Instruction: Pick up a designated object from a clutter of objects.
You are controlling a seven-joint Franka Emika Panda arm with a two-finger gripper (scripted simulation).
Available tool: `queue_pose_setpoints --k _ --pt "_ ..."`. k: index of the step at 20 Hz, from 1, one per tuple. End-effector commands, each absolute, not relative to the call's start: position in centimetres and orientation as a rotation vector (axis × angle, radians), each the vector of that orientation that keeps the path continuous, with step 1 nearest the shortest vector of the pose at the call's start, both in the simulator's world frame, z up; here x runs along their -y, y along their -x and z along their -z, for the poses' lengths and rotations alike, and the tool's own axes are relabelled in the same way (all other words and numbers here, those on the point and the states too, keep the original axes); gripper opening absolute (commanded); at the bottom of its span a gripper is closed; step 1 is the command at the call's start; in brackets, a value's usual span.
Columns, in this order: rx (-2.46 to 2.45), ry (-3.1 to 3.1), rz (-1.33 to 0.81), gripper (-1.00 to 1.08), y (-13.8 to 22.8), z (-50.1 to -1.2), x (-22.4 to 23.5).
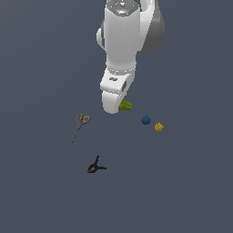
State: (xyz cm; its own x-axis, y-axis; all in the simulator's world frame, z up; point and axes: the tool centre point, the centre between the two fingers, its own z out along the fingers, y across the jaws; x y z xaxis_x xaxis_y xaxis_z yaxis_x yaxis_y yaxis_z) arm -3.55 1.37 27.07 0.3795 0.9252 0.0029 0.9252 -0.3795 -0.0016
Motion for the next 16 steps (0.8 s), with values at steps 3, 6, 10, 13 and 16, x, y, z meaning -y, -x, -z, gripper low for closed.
queue_pose_setpoints --k 3,6,10,13,16 --pt "1.749 2.606 0.005 -1.0 4.3 -30.8 1.9" --pt "1.749 2.606 0.004 -1.0 4.6 -32.8 3.8" --pt "1.749 2.608 0.002 -1.0 4.9 -34.8 5.7" --pt "1.749 2.609 0.001 -1.0 4.9 -35.7 6.6" --pt "1.749 2.609 0.0 -1.0 4.9 -36.2 7.1"
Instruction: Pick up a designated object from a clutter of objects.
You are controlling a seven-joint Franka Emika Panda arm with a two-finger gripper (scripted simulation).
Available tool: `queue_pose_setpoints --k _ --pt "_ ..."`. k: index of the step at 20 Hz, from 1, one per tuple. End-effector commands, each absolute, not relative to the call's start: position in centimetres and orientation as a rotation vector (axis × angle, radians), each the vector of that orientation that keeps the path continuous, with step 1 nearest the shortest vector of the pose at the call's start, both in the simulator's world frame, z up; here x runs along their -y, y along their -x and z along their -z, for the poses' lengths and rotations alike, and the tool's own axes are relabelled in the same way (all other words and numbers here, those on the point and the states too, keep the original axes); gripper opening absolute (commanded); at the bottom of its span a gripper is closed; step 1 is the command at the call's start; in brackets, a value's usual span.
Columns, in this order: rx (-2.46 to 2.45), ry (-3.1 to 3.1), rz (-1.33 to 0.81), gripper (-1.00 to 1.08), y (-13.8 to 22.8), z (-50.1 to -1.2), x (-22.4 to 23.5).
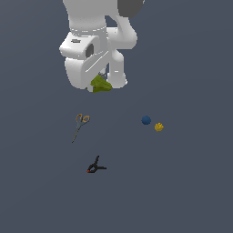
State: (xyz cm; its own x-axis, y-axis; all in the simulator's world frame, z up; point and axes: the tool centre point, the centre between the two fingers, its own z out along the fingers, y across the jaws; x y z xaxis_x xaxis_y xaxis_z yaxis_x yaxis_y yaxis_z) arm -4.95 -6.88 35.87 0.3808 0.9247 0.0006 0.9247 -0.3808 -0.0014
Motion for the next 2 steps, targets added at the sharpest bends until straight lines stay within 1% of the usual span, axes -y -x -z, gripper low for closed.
queue_pose_setpoints --k 1,2 --pt "1.749 2.609 0.0 -1.0 4.94 -36.3 7.19" --pt "1.749 2.609 0.0 -1.0 4.93 -36.33 7.22"
